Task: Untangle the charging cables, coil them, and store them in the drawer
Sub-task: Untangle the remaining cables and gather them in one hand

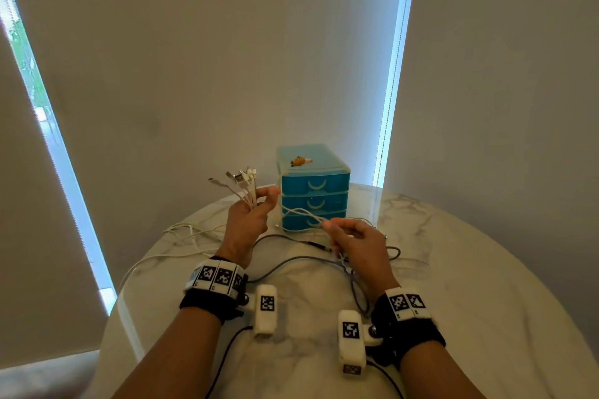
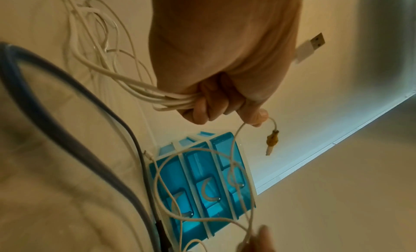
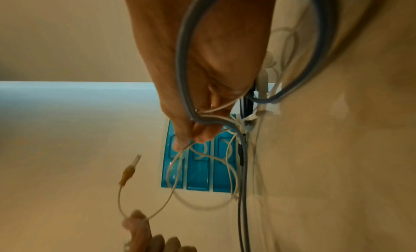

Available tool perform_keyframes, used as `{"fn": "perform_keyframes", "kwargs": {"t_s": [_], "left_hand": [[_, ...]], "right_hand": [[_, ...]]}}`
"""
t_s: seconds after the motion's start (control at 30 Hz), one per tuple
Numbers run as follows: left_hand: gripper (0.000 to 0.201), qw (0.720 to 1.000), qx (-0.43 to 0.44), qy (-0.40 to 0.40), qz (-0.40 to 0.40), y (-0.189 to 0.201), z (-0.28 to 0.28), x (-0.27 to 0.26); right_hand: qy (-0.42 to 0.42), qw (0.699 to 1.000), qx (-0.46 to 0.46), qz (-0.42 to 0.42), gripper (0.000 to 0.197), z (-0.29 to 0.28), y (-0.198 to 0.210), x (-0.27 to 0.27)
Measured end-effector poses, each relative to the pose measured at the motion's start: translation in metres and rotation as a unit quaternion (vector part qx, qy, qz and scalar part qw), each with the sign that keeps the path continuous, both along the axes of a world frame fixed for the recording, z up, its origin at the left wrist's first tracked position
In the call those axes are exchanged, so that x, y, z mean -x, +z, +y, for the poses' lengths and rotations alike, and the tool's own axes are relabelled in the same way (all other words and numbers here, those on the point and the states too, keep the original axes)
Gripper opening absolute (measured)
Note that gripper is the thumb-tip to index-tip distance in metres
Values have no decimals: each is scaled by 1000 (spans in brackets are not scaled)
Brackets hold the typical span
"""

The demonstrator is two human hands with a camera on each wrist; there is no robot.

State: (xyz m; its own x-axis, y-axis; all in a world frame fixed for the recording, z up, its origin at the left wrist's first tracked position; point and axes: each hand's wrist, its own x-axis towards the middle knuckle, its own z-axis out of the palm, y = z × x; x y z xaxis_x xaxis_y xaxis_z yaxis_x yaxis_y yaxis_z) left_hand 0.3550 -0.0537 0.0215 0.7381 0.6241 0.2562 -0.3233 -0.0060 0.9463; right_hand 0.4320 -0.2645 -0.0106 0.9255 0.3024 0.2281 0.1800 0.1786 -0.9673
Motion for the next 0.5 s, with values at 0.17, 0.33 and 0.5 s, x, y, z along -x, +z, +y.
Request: {"fn": "perform_keyframes", "kwargs": {"t_s": [0.17, 0.33, 0.5], "left_hand": [[28, 994, -57, -94, -1, -1, 1, 6], [54, 968, -143, -181, 104, 4, 2, 15], [29, 962, -219, -77, 143, 5, -4, 11]], "right_hand": [[-79, 969, -190, 133, 27, -10, 1, -14], [-70, 953, -233, 179, 32, -10, 8, -17], [52, 952, -242, 182, 23, -9, 21, -2]]}}
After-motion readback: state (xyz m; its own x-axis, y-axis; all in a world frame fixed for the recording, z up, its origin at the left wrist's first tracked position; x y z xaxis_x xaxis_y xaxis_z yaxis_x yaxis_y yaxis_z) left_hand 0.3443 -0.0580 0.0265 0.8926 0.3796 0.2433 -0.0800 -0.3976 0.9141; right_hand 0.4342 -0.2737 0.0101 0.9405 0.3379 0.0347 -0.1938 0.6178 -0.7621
